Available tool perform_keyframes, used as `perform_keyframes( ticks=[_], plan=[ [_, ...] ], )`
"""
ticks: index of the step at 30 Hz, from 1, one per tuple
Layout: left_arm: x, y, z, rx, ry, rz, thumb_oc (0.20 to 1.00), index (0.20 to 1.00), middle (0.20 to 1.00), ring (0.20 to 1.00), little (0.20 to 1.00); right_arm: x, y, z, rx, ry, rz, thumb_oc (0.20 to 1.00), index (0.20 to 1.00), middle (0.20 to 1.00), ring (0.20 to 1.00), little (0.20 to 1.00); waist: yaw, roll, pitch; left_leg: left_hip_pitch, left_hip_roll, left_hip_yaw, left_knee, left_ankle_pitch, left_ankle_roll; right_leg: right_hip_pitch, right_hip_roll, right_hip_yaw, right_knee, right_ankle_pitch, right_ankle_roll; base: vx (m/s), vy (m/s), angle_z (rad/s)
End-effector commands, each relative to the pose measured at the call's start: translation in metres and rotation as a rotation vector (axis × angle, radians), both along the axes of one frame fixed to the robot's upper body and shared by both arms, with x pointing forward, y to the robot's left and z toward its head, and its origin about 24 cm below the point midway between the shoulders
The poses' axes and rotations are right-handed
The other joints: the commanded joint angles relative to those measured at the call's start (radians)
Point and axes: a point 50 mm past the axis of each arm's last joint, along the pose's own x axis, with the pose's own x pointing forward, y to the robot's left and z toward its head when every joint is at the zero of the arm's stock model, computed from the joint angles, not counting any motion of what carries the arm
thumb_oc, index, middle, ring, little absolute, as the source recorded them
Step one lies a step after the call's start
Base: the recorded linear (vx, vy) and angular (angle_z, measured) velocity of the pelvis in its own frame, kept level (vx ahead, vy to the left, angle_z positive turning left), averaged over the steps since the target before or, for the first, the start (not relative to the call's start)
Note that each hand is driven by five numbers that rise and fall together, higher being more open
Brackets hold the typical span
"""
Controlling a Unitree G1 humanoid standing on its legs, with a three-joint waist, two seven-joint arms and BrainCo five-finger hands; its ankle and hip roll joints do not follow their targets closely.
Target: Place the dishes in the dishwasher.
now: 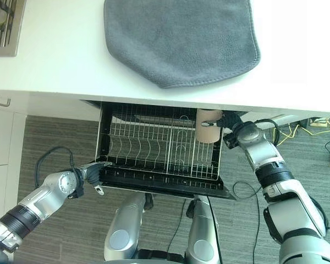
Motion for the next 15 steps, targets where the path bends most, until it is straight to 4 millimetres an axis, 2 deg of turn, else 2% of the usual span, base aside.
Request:
perform_keyframes(
  ticks=[1,9,15],
  plan=[
    [-0.023,-0.017,-0.041,-0.086,0.166,0.041,1.0,1.0,1.0,1.0,1.0,0.01,0.01,0.043,0.015,-0.138,0.016,0.2,0.2,0.2,0.2,0.2,0.005,-0.01,-0.023,-0.153,0.083,-0.102,0.087,0.067,-0.092,0.065,-0.036,-0.043,0.099,-0.194,0.025,-0.03,0.065,0.01],
    [-0.017,-0.026,-0.037,-0.118,0.131,0.029,1.0,1.0,1.0,1.0,1.0,0.019,0.002,0.036,0.028,-0.063,-0.083,0.2,0.2,0.2,0.2,0.2,0.012,0.013,-0.023,-0.157,0.069,-0.109,0.084,0.059,-0.083,-0.004,-0.04,-0.033,0.152,-0.199,0.019,-0.01,0.034,0.01],
    [-0.015,-0.032,-0.036,-0.141,0.11,0.034,1.0,1.0,1.0,1.0,1.0,0.019,-0.007,0.02,0.0,0.0,-0.148,0.2,0.2,0.2,0.2,0.2,0.012,0.025,-0.023,-0.168,0.065,-0.106,0.082,0.055,-0.075,-0.053,-0.044,-0.033,0.187,-0.202,0.018,-0.02,0.036,0.0]
  ],
)
